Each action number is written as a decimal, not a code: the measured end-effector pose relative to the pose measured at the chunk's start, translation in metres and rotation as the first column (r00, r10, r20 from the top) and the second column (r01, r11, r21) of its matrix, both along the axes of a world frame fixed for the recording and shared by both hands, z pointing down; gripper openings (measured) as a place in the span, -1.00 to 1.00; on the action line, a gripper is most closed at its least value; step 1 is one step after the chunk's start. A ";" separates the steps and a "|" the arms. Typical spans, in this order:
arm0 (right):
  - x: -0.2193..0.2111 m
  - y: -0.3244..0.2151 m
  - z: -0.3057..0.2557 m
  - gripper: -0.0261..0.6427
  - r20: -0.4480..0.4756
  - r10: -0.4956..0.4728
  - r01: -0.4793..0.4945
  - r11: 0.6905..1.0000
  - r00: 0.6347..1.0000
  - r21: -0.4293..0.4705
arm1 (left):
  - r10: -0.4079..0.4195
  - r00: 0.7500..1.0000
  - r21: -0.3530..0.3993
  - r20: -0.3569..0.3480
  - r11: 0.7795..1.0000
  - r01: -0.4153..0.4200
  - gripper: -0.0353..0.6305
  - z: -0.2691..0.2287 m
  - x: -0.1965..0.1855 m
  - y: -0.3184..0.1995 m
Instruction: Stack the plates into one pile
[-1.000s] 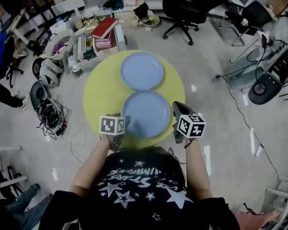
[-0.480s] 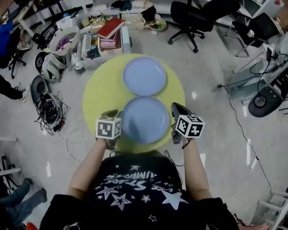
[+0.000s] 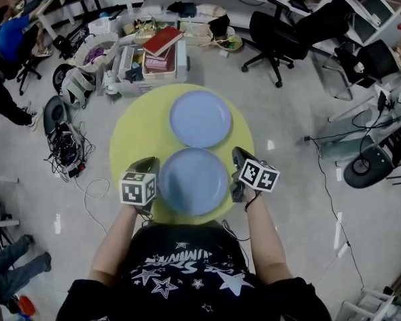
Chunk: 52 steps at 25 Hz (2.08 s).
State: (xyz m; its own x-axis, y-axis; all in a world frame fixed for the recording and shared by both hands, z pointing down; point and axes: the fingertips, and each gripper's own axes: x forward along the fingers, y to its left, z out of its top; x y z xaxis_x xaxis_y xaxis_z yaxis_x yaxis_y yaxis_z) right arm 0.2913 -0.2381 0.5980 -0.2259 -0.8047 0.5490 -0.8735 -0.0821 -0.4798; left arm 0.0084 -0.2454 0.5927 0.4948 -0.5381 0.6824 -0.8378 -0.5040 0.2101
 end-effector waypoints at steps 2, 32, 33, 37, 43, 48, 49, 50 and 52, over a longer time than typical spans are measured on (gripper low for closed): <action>0.002 -0.010 0.007 -0.87 -0.011 -0.023 0.023 0.999 1.000 -0.025 | -0.022 1.000 0.009 -0.002 1.000 0.022 -0.76 -0.001 -0.002 -0.007; -0.010 -0.101 0.083 -0.56 0.171 0.011 0.032 0.969 0.985 -0.243 | -0.207 0.978 0.007 -0.030 0.978 0.207 -0.76 0.014 -0.021 -0.025; -0.010 -0.102 0.084 -0.57 0.168 0.014 0.028 0.968 0.986 -0.249 | -0.208 0.978 0.004 -0.032 0.978 0.209 -0.76 0.016 -0.020 -0.024; -0.006 -0.104 0.087 -0.70 0.129 0.033 0.003 0.964 0.991 -0.267 | -0.210 0.977 0.000 -0.032 0.978 0.210 -0.76 0.018 -0.021 -0.021; -0.003 -0.104 0.084 -0.78 0.196 0.130 -0.073 0.958 0.972 -0.276 | -0.206 0.978 -0.010 -0.036 0.979 0.206 -0.76 0.018 -0.019 -0.016; -0.003 -0.107 0.077 -0.82 0.249 0.217 -0.153 0.955 0.944 -0.253 | -0.206 0.977 -0.005 -0.054 0.979 0.206 -0.76 0.016 -0.022 -0.014; -0.003 -0.107 0.076 -0.82 0.247 0.220 -0.157 0.956 0.944 -0.249 | -0.208 0.977 -0.003 -0.053 0.978 0.208 -0.76 0.015 -0.023 -0.014; -0.002 -0.108 0.074 -0.82 0.245 0.221 -0.160 0.956 0.944 -0.246 | -0.211 0.976 0.000 -0.053 0.978 0.211 -0.76 0.014 -0.024 -0.014; -0.002 -0.109 0.071 -0.82 0.239 0.221 -0.164 0.957 0.946 -0.238 | -0.215 0.975 0.002 -0.054 0.976 0.216 -0.76 0.011 -0.028 -0.015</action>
